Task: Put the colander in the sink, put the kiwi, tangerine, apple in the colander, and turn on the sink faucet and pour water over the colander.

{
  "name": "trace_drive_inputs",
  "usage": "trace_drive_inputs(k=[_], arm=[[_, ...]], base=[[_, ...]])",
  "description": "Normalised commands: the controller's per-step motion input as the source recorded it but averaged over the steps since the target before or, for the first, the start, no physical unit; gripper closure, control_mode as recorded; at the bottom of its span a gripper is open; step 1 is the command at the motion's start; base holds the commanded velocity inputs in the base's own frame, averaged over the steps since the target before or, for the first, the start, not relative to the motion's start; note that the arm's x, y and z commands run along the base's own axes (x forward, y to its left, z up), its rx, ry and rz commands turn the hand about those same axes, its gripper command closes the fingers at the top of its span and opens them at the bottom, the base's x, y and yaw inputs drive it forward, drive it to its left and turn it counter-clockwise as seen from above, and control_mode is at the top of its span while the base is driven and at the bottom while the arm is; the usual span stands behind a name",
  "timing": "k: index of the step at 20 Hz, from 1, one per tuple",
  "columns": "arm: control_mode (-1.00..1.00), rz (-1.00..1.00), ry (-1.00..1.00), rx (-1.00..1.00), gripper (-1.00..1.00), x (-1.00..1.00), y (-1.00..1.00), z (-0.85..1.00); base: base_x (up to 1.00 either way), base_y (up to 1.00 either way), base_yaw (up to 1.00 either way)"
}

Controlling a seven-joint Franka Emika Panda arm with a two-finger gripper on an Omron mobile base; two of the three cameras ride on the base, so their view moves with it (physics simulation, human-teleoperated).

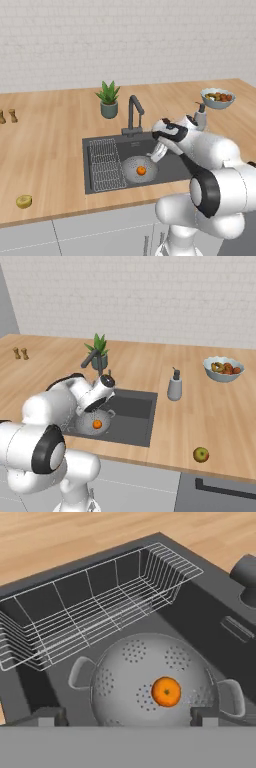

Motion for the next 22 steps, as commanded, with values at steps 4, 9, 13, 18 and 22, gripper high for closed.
trace_drive_inputs(k=[4,9,13,18,22], arm=[[-1.0,-0.21,0.1,-0.16,-1.0,-0.21,-0.49,1.0],[-1.0,-0.24,0.08,-0.12,-1.0,-0.46,-0.73,0.92],[-1.0,-0.26,0.13,-0.05,-1.0,-0.59,-0.93,0.77],[-1.0,-0.28,0.01,-0.01,-1.0,-0.79,-0.75,0.07],[-1.0,-0.32,0.0,0.0,-1.0,-0.75,-0.91,0.0]], base=[[0.0,0.0,0.0],[0.0,0.0,0.0],[0.0,0.0,0.0],[0.0,0.0,0.0],[0.0,0.0,0.0]])
